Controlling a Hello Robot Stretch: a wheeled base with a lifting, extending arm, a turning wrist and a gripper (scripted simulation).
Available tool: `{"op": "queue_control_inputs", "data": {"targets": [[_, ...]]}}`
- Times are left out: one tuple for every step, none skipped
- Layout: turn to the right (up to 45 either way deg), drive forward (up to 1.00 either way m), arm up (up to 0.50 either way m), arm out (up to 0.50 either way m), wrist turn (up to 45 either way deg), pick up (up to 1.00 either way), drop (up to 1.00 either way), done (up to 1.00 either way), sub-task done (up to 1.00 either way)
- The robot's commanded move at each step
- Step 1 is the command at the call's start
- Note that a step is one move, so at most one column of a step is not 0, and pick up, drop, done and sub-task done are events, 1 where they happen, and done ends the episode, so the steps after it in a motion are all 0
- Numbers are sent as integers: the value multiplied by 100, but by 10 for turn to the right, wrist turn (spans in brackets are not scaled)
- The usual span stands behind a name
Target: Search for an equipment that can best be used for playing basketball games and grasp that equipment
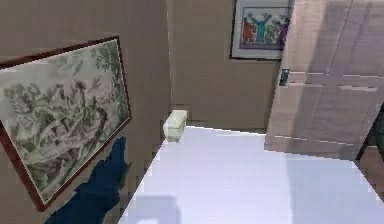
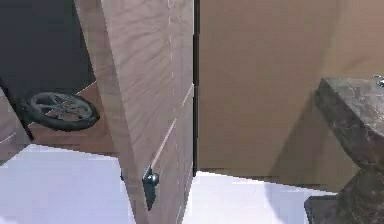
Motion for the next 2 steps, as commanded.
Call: {"op": "queue_control_inputs", "data": {"targets": [[240,0,0,0,0,0,0,0,0],[0,70,0,0,0,0,0,0,0]]}}
